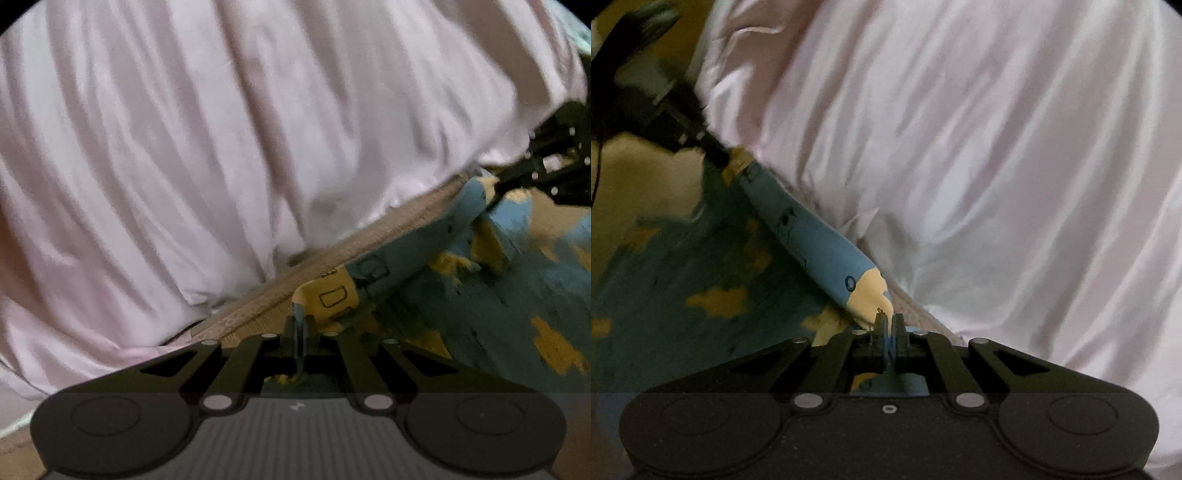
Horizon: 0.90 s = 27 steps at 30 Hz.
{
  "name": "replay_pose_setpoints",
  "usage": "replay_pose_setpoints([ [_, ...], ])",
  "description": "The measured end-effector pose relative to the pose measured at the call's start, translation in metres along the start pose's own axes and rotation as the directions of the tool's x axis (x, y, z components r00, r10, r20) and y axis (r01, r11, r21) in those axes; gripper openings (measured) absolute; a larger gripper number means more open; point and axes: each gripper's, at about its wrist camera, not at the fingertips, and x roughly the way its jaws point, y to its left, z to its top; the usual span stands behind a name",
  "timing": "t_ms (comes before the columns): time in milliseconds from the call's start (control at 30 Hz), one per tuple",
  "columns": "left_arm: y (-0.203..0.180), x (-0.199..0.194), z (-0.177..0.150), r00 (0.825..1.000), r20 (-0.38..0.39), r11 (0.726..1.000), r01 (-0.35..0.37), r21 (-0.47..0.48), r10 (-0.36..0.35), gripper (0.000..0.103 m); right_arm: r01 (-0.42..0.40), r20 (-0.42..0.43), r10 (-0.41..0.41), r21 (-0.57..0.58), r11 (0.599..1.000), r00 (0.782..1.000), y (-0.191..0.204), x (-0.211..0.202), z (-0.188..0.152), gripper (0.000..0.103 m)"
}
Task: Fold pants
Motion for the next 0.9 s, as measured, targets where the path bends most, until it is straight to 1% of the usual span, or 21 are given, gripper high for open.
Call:
replay_pose_setpoints([
  [67, -0.013, -0.009, -0.008, 1.000, -0.014, 0.999, 0.002, 0.049, -0.001, 0.003, 0.020, -0.006, -0.020, -0.069, 0.997, 1.000, 0.023, -0.016, -0.006, 0.000],
  [167, -0.031, -0.020, -0.021, 0.999, -0.053, 0.992, 0.004, 0.125, 0.003, 0.003, 0.036, -0.022, -0.039, -0.135, 0.990, 0.999, 0.057, -0.033, -0.016, 0.000],
  [200, -0.038, -0.022, -0.027, 0.998, -0.063, 0.987, 0.003, 0.163, 0.007, 0.003, 0.040, -0.027, -0.044, -0.148, 0.988, 0.999, 0.068, -0.038, -0.018, 0.000],
  [267, -0.051, -0.027, -0.040, 0.997, -0.074, 0.974, 0.001, 0.227, 0.016, 0.003, 0.037, -0.039, -0.043, -0.135, 0.990, 0.998, 0.085, -0.047, -0.023, 0.000],
  [333, -0.061, -0.035, -0.052, 0.997, -0.075, 0.966, -0.002, 0.260, 0.023, 0.003, 0.034, -0.049, -0.040, -0.112, 0.993, 0.998, 0.100, -0.050, -0.026, 0.000],
  [500, -0.075, -0.041, -0.072, 0.995, -0.088, 0.970, -0.020, 0.242, 0.042, 0.003, 0.026, -0.085, -0.030, -0.047, 0.999, 0.996, 0.120, -0.052, -0.035, 0.000],
  [633, -0.073, -0.037, -0.079, 0.992, -0.119, 0.979, -0.014, 0.205, 0.039, 0.004, 0.026, -0.105, -0.025, 0.007, 1.000, 0.994, 0.127, -0.061, -0.046, 0.000],
  [667, -0.072, -0.037, -0.080, 0.992, -0.123, 0.980, -0.010, 0.200, 0.036, 0.006, 0.024, -0.107, -0.022, 0.017, 1.000, 0.994, 0.126, -0.058, -0.047, 0.000],
  [800, -0.068, -0.034, -0.080, 0.992, -0.125, 0.977, 0.003, 0.213, 0.024, 0.009, 0.016, -0.114, -0.012, 0.037, 0.999, 0.993, 0.127, -0.057, -0.050, 0.000],
  [867, -0.068, -0.032, -0.081, 0.992, -0.124, 0.974, 0.006, 0.225, 0.022, 0.016, 0.006, -0.120, -0.002, 0.032, 0.999, 0.993, 0.127, -0.055, -0.050, 0.002],
  [900, -0.068, -0.031, -0.082, 0.992, -0.122, 0.972, 0.003, 0.233, 0.026, 0.017, 0.001, -0.123, 0.002, 0.026, 1.000, 0.992, 0.128, -0.055, -0.050, 0.005],
])
